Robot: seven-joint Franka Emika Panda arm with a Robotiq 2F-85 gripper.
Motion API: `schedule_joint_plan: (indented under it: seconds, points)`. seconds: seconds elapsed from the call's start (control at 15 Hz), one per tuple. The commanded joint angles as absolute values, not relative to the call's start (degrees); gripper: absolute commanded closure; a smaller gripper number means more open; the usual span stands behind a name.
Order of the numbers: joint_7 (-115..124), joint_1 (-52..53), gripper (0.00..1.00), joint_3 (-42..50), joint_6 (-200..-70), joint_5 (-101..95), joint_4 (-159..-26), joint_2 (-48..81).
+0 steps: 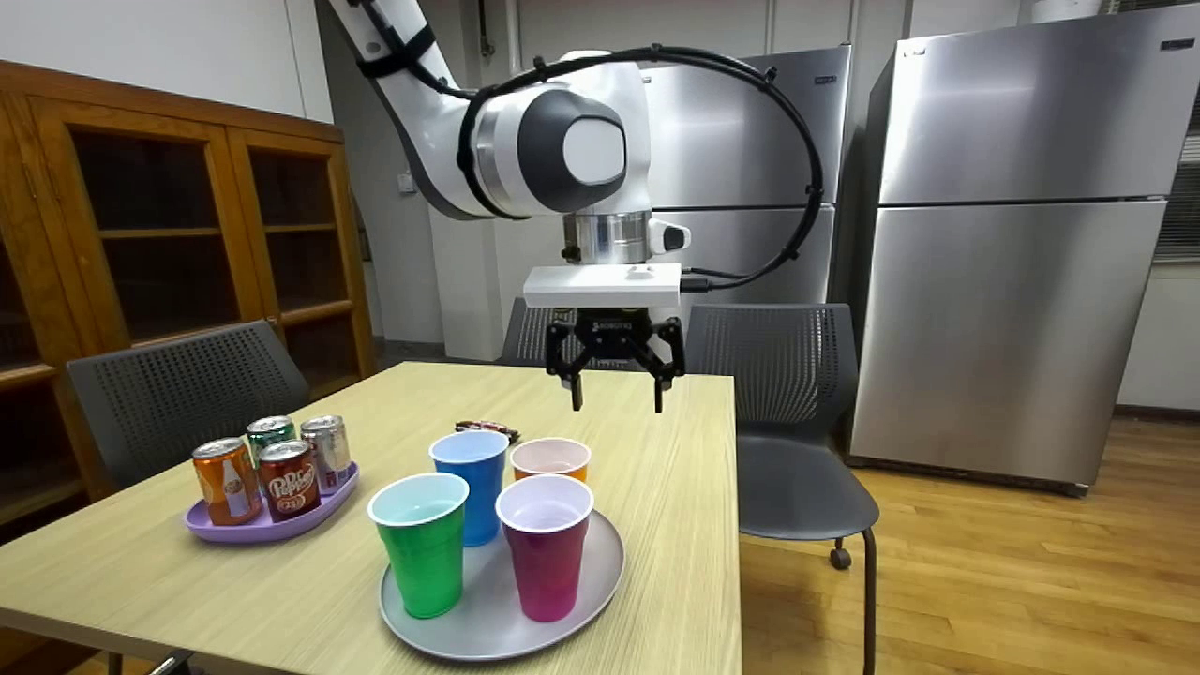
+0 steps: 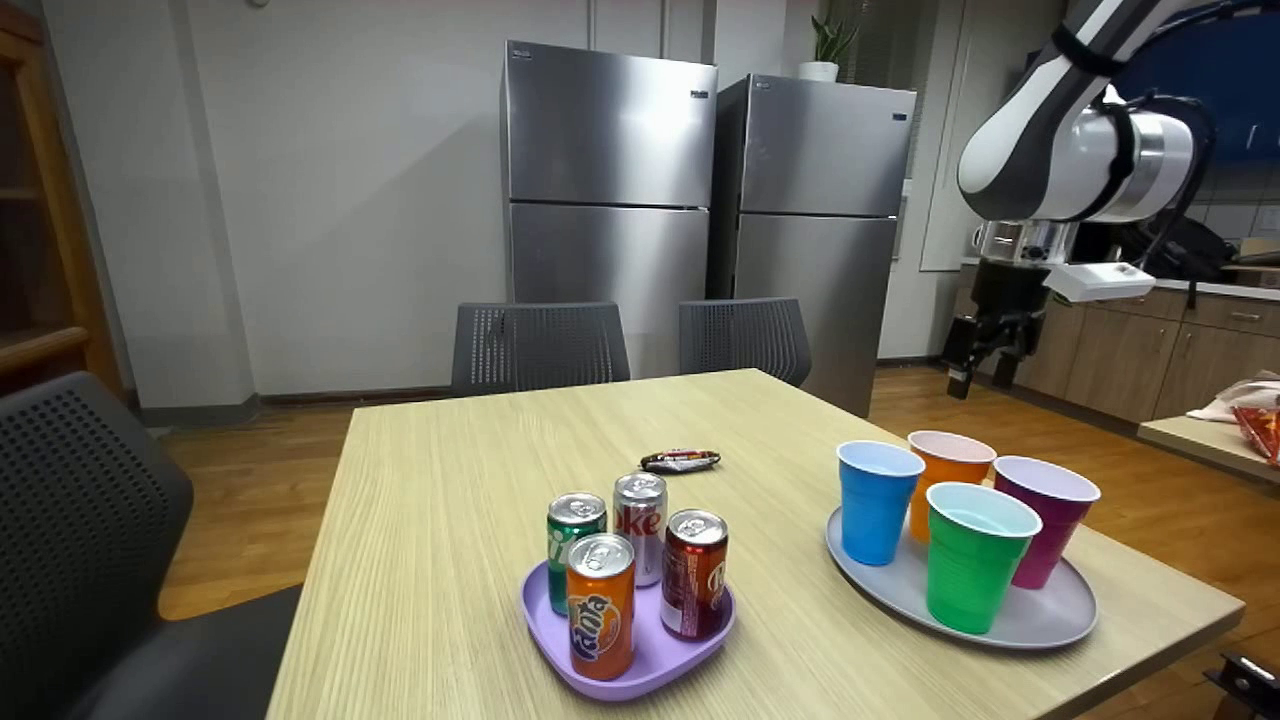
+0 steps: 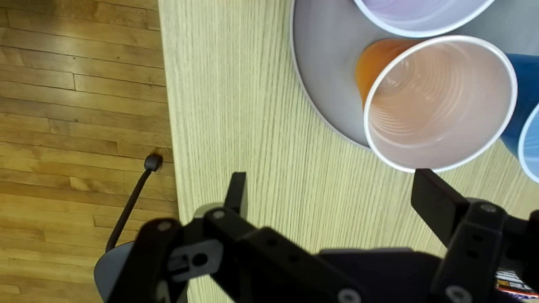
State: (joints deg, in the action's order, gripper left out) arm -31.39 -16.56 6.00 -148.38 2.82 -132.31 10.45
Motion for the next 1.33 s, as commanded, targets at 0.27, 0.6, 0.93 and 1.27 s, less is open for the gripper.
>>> schedule_joint_plan:
  seconds: [0.27, 0.6, 0.93, 1.27]
  points:
    - [-29.9, -15.2, 0.0, 7.0, -143.4, 1.8, -131.0, 6.9]
    - [-31.4, -15.3, 0.0, 7.0, -145.3, 2.9, -131.0, 8.1]
    - [-31.4, -15.0, 0.0, 7.2, -145.1, 2.7, -130.9, 8.1]
    - [-31.4, -15.0, 0.0, 7.2, -145.1, 2.7, -130.9, 8.1]
